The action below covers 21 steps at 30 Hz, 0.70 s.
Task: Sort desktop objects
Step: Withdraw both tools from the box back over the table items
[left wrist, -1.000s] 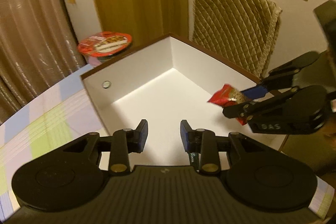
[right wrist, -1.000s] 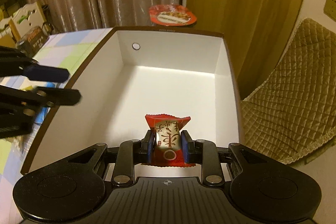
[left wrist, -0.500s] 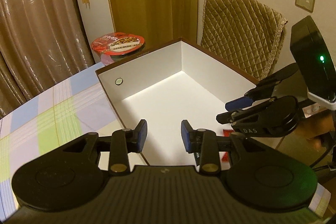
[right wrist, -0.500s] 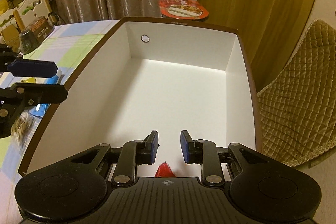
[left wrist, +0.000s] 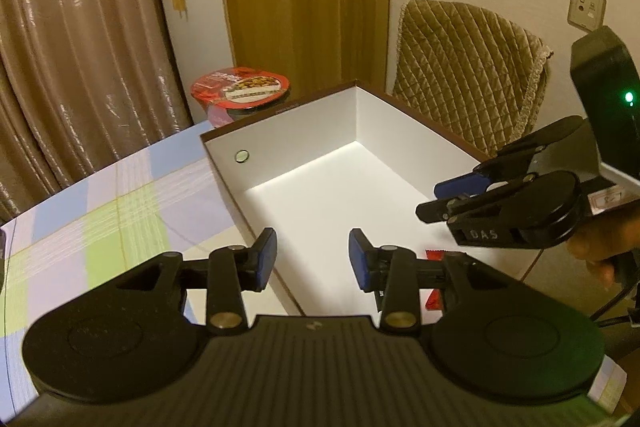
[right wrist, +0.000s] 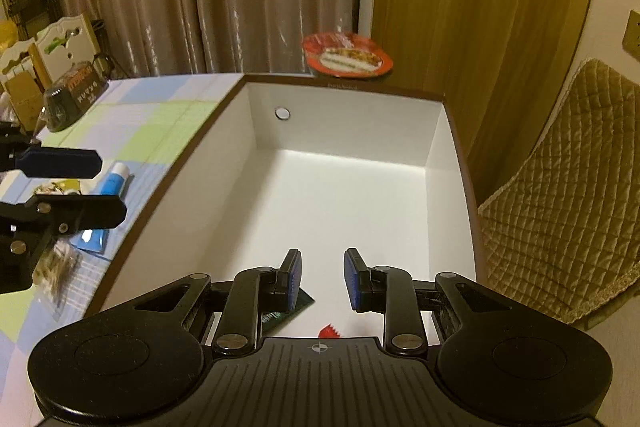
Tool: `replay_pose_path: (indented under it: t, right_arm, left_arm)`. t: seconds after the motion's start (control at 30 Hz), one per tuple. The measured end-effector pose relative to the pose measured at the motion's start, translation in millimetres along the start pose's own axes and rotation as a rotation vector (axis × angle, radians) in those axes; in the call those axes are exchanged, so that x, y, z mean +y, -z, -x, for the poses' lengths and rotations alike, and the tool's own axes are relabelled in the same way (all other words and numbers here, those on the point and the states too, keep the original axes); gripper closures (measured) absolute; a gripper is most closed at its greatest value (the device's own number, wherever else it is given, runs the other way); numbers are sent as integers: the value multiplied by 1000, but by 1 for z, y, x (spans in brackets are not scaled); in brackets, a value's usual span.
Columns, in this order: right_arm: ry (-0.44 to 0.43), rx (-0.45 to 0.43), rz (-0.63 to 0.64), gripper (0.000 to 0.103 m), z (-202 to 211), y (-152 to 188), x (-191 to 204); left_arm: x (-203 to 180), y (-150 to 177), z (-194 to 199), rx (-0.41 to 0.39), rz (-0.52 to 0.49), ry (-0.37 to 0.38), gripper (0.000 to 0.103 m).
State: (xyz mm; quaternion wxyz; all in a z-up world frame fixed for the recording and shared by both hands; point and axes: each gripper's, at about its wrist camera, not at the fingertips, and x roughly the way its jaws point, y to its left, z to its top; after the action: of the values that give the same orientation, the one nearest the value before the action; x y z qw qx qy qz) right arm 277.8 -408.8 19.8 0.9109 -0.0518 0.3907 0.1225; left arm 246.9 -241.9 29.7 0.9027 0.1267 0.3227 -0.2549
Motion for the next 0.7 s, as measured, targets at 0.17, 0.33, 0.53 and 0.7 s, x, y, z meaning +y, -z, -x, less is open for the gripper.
replay_pose_path:
  t: [0.17, 0.33, 0.53, 0.7]
  right_arm:
    - [-3, -22, 39, 76, 7, -1, 14]
    - [-20, -68, 43, 0, 14, 1, 26]
    - [-40, -104, 56, 0, 18, 4, 44]
    - [-55, -119, 63, 0, 27, 8, 67]
  left_arm:
    - [7, 10, 20, -23, 48, -37, 57]
    - [20, 31, 47, -33, 118, -102, 41]
    - [42, 68, 83, 2, 203, -209, 35]
    - [64, 107, 112, 45, 278, -294, 22]
